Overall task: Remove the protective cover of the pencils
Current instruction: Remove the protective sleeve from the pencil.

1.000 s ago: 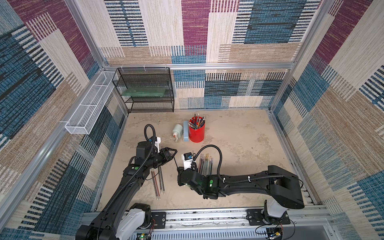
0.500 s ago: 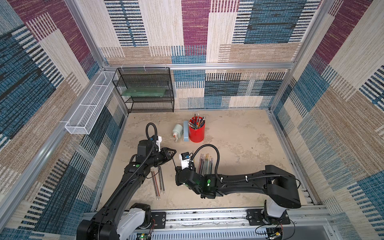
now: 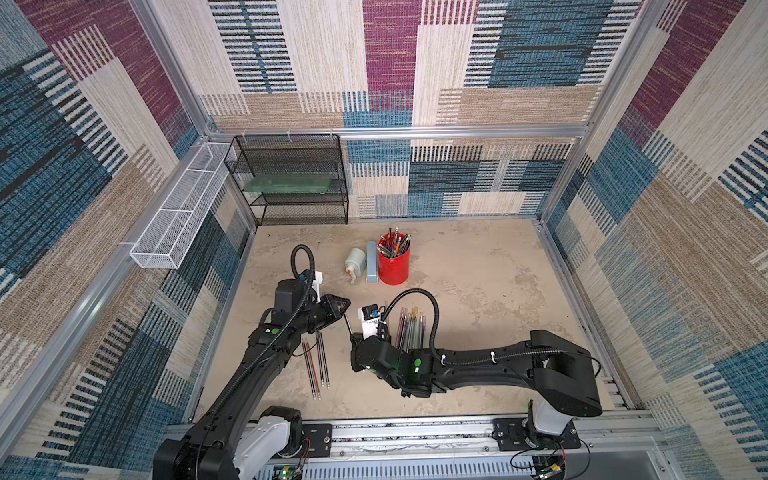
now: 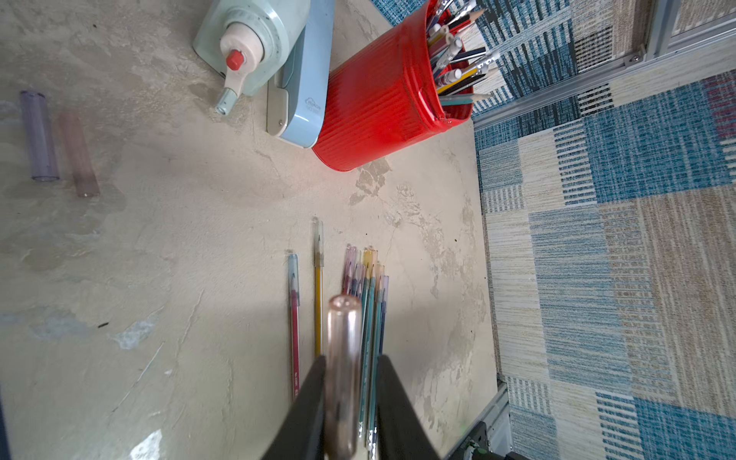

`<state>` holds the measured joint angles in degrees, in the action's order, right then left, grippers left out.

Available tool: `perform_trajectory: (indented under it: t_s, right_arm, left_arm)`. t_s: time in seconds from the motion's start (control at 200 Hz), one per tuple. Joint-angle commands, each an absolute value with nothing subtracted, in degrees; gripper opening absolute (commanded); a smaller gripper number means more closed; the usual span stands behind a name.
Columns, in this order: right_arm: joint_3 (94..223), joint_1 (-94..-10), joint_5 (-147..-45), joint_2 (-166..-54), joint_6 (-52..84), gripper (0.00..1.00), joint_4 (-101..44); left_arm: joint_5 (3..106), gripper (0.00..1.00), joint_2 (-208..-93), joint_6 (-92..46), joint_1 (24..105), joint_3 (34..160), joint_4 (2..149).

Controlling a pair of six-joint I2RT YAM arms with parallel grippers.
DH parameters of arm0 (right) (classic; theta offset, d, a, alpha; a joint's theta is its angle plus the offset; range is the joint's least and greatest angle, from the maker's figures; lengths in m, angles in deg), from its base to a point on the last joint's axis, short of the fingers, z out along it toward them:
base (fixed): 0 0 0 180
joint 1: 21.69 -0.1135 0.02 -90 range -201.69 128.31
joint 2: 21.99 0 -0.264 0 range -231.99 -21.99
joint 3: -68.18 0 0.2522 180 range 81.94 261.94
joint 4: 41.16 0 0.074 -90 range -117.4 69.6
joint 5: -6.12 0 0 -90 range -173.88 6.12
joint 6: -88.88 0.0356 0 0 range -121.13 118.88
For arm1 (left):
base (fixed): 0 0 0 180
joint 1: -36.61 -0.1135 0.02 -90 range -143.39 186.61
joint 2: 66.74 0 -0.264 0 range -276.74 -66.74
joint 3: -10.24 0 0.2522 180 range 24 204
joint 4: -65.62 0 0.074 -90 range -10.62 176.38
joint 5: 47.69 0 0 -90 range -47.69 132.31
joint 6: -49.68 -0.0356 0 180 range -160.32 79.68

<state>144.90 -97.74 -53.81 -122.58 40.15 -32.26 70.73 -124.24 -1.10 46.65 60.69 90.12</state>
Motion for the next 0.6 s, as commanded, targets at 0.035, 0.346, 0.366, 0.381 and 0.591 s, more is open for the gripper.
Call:
perform_trajectory:
  t_s: [0.035, 0.346, 0.366, 0.381, 0.591]
  right_arm:
    - [145.0, -97.7, -53.6, -122.4, 40.1, 0.0, -33.3]
    - [144.0, -97.8, -54.3, -121.9, 40.9, 0.0, -33.6]
    - [143.8, -97.8, -54.3, -121.8, 41.0, 0.0, -33.8]
    - [143.5, -97.7, -54.3, -121.6, 41.1, 0.0, -33.9]
    - [140.9, -97.9, -53.9, -119.9, 43.6, 0.0, -34.0]
  left_arm:
    - [71.1, 0.13, -124.0, -1.0, 46.7, 60.6, 88.5]
    - [66.9, 0.08, -124.7, -1.6, 46.7, 61.5, 89.7]
    - [66.3, 0.08, -124.9, -1.6, 46.7, 61.8, 89.8]
    - [65.9, 0.08, -125.0, -1.7, 46.7, 61.9, 89.8]
    - [60.5, 0.1, -129.3, -1.9, 46.6, 65.2, 89.8]
